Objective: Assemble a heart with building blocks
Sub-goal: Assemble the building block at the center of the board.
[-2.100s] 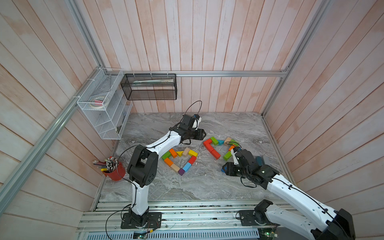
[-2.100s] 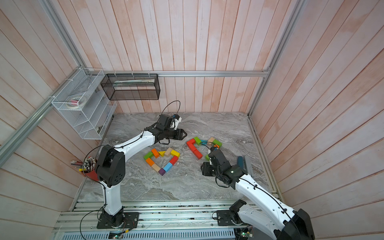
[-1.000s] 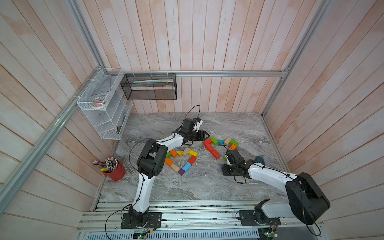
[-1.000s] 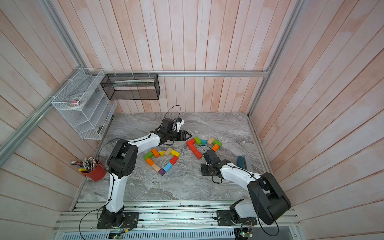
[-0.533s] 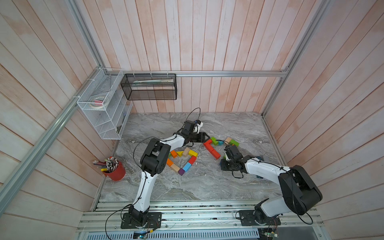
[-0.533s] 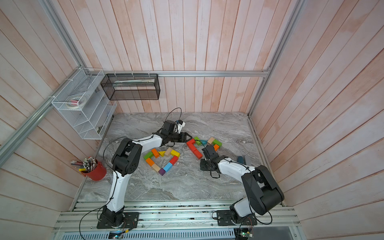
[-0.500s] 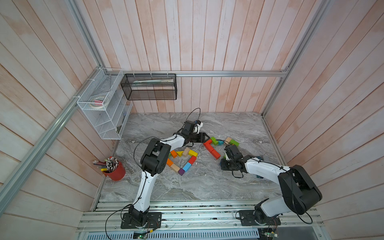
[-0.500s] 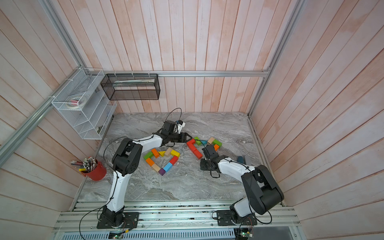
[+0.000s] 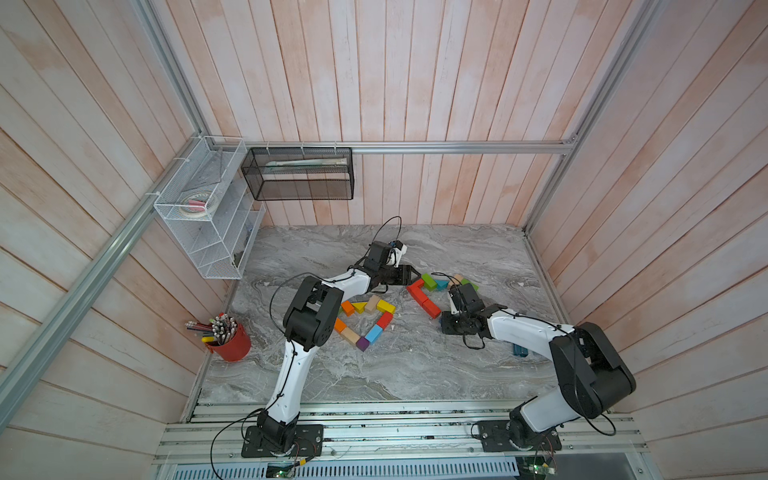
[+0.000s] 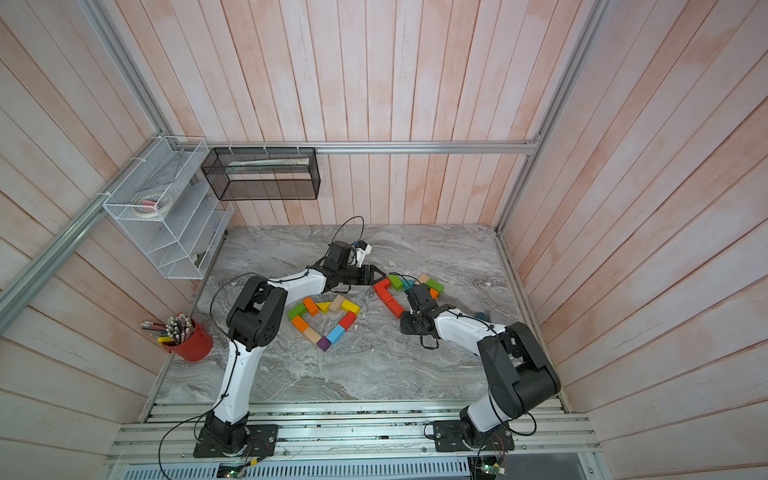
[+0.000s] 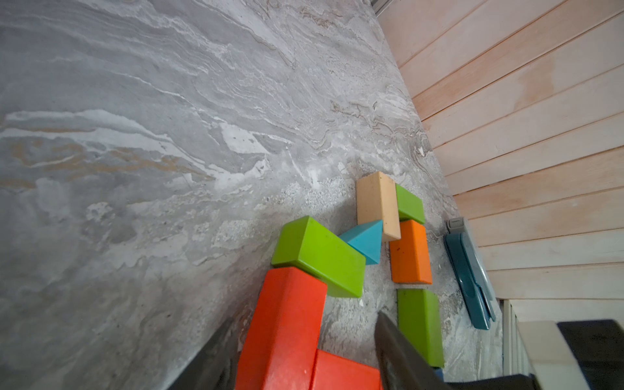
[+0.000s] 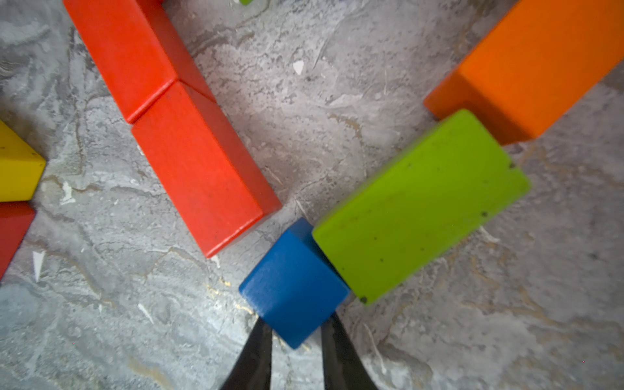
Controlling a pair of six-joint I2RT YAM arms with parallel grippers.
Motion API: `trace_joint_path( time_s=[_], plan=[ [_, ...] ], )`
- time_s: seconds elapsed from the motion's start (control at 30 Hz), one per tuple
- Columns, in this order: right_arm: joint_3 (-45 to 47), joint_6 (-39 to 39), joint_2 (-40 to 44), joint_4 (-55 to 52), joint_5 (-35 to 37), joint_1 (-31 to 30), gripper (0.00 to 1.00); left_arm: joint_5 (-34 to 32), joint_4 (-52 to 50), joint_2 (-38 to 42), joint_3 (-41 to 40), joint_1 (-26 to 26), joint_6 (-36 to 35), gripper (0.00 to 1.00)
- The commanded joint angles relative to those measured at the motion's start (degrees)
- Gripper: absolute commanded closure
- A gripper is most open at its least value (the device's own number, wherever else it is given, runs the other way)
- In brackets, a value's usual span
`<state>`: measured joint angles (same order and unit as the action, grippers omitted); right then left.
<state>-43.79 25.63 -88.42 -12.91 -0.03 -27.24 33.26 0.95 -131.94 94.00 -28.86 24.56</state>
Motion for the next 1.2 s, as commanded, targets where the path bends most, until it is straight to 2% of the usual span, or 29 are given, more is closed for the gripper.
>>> trace_joint_path(
  time_s=[0.0, 0.6, 0.83, 1.17],
  plan=[
    [-1.82, -0.40, -1.15, 0.67, -0.50, 0.44, 0.74, 1.94, 1.69, -1.38, 0.93, 0.12, 0.67, 0.35],
    [-2.53, -0.48, -1.12, 0.77, -1.57, 1.50, 0.74, 3.24, 2.13, -1.17, -0.61, -1.02, 0.85, 0.35],
    [-1.98, -0.92, 1.36, 0.08, -1.89, 1.49, 0.74, 3.35, 1.73, -1.06, -0.94, -1.37, 0.69, 0.35],
    [-0.92, -2.49, 5.20, 1.13, -7.88, 0.64, 0.72, 1.46, 0.50, -0.30, -0.67, -1.52, 0.04, 0.35]
  ],
)
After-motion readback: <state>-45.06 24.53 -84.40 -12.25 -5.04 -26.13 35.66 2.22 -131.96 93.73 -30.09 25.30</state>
